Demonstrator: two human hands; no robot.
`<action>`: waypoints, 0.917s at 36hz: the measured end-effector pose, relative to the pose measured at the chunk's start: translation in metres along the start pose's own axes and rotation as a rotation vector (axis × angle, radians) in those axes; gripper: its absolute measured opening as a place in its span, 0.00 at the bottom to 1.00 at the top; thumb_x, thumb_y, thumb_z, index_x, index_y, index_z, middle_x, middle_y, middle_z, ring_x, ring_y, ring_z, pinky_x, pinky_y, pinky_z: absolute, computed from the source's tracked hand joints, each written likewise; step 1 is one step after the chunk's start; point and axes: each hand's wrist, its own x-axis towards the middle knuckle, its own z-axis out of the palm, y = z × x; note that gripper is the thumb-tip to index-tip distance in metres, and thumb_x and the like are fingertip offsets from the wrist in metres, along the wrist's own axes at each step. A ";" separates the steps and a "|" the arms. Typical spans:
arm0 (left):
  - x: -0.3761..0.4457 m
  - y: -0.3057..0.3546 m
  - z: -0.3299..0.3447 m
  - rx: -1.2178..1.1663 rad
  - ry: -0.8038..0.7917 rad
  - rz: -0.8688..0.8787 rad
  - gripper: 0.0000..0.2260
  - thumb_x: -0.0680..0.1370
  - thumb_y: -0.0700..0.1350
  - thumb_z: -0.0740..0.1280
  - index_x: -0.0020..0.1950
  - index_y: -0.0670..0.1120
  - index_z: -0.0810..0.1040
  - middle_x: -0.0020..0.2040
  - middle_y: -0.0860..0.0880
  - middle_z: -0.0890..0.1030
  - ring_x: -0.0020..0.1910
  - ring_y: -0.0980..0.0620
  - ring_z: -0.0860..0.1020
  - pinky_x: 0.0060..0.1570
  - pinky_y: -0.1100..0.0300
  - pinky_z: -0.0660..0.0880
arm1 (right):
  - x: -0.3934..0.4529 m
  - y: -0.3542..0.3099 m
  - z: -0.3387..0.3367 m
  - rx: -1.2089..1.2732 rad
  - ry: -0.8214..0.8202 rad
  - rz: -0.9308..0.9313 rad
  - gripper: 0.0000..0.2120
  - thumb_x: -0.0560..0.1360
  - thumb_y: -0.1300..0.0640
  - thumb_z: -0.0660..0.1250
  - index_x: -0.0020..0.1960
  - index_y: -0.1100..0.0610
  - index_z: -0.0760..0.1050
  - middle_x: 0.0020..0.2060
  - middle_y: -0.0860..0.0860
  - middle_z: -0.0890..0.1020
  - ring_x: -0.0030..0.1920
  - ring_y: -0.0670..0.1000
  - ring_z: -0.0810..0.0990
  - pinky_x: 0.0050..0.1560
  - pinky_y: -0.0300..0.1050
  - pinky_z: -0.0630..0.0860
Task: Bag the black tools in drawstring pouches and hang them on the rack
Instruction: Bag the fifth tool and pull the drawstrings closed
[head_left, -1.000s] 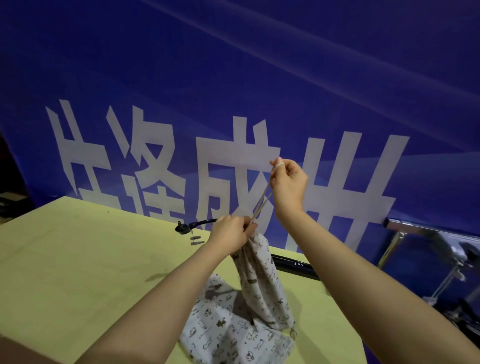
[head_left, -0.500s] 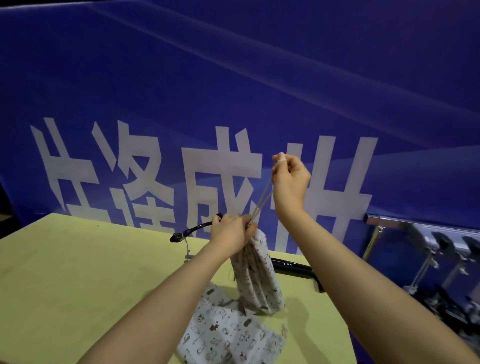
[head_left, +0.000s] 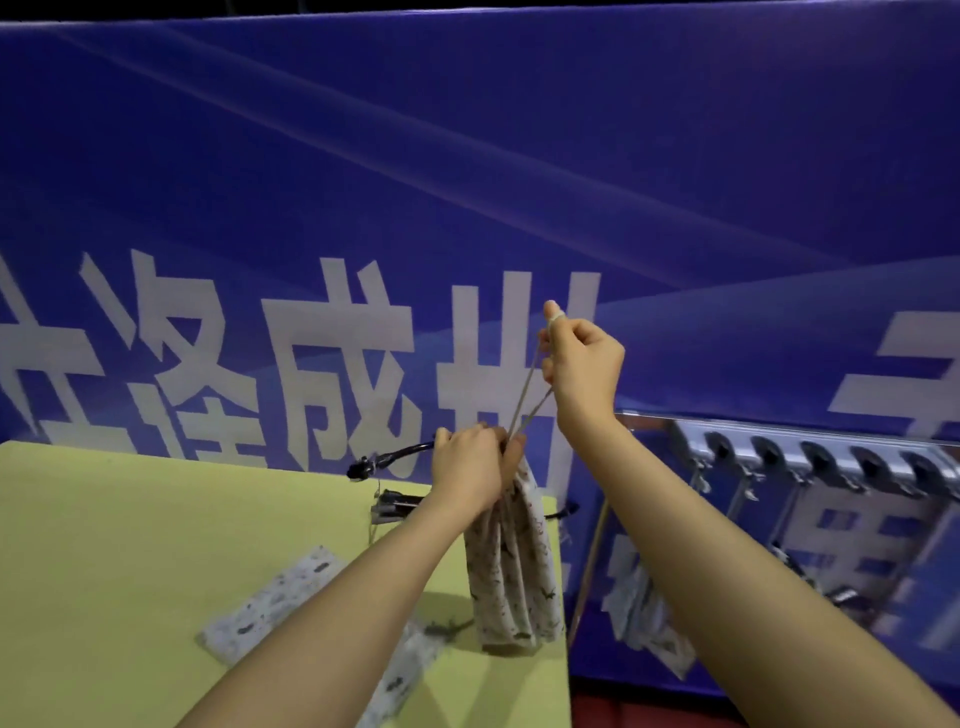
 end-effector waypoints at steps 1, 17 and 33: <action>-0.004 0.011 0.005 0.002 0.024 -0.007 0.21 0.81 0.57 0.51 0.40 0.46 0.76 0.42 0.45 0.80 0.43 0.42 0.78 0.55 0.50 0.66 | 0.000 -0.002 -0.012 -0.025 -0.014 -0.003 0.16 0.77 0.53 0.67 0.31 0.57 0.75 0.29 0.50 0.79 0.25 0.43 0.71 0.29 0.37 0.69; -0.064 0.153 0.093 -0.140 -0.491 -0.138 0.23 0.75 0.66 0.58 0.53 0.49 0.78 0.54 0.46 0.81 0.56 0.44 0.78 0.55 0.53 0.72 | -0.024 0.014 -0.188 -0.139 -0.176 0.180 0.10 0.75 0.70 0.61 0.44 0.61 0.80 0.27 0.42 0.79 0.24 0.38 0.72 0.28 0.27 0.66; -0.035 0.240 0.177 -0.628 -0.671 0.084 0.11 0.76 0.40 0.67 0.34 0.46 0.75 0.30 0.49 0.76 0.34 0.52 0.74 0.35 0.61 0.69 | -0.019 0.073 -0.336 -0.398 0.049 0.353 0.15 0.71 0.72 0.60 0.27 0.62 0.72 0.21 0.50 0.74 0.21 0.42 0.67 0.23 0.35 0.64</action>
